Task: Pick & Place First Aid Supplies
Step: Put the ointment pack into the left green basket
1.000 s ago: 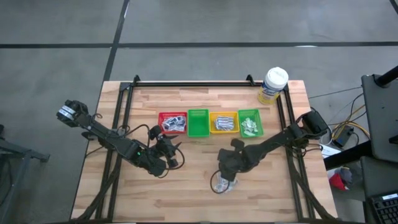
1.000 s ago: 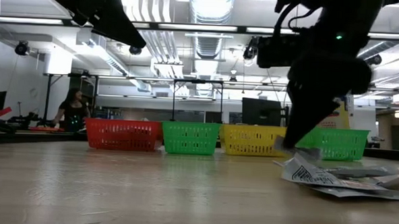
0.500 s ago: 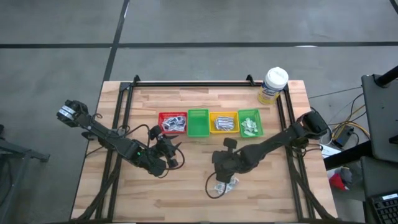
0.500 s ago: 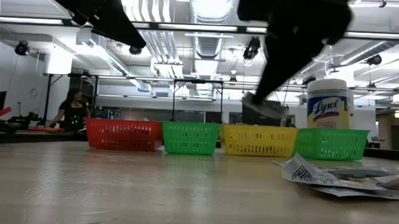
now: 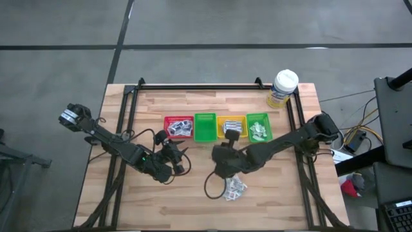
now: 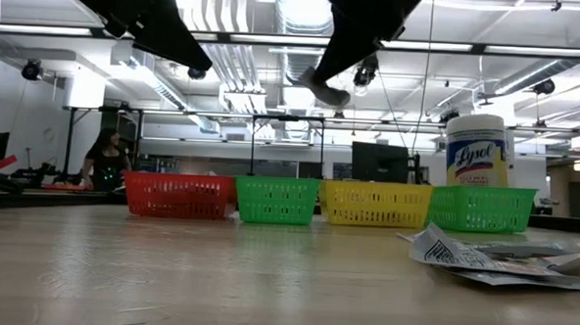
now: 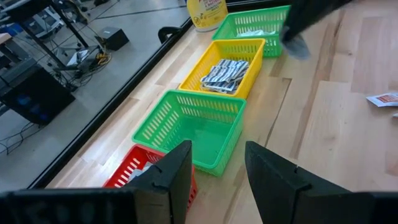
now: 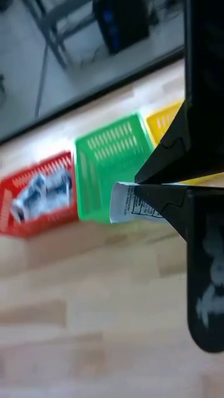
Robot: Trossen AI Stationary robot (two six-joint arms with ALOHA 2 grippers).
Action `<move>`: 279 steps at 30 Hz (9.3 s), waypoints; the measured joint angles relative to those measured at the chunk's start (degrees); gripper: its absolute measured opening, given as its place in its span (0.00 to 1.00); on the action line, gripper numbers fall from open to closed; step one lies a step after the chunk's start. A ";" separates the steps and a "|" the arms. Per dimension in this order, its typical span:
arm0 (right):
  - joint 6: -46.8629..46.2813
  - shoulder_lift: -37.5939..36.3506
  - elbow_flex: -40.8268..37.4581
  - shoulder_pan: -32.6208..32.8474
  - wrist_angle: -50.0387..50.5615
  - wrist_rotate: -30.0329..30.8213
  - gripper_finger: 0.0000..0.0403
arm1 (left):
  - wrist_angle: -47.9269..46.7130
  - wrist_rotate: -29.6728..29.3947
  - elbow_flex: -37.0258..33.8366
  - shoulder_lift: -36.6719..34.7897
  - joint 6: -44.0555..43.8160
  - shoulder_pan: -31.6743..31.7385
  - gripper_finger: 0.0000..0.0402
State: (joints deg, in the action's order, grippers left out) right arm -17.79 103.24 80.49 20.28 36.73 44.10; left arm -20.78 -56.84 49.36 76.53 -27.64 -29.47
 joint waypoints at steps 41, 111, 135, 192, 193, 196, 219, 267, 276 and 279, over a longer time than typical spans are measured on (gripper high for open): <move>-9.61 1.08 -1.05 -26.29 -21.62 -23.88 0.02 | -1.80 -0.66 -13.47 -18.79 4.25 -1.41 0.38; -17.50 3.87 -8.57 -28.03 -20.23 -37.12 0.02 | 28.89 22.36 -28.83 -30.82 25.66 7.13 0.38; -11.16 3.68 -8.21 -28.09 -20.89 -37.15 0.24 | 28.89 22.36 -28.83 -30.82 25.75 7.12 0.38; 11.90 1.18 -15.44 -3.68 1.46 -48.42 0.32 | 28.44 22.34 -28.93 -30.80 27.21 7.10 0.38; 12.95 1.18 -15.56 -3.68 1.07 -48.44 0.32 | 28.45 22.32 -28.93 -30.80 27.21 7.10 0.38; 15.37 1.18 -15.82 -3.79 -0.11 -48.44 0.33 | 28.45 22.32 -28.94 -30.80 27.21 7.10 0.38; 19.40 3.76 -17.03 -5.58 -4.35 -48.62 0.37 | 28.45 22.29 -29.05 -30.76 26.76 7.14 0.38; -2.68 2.99 -11.19 -5.51 6.43 -49.64 0.37 | 28.04 22.05 -29.05 -30.69 27.02 7.28 0.38; -18.97 3.02 -11.23 -5.56 4.77 -49.73 0.36 | 28.04 22.05 -29.05 -30.69 27.02 7.28 0.38; -24.36 3.02 -11.22 -5.56 3.40 -49.73 0.35 | 28.04 22.04 -29.05 -30.69 27.02 7.28 0.38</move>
State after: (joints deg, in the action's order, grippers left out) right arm -42.15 106.26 69.27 14.72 40.13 -5.63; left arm 7.27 -34.80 20.32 45.84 -0.62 -22.20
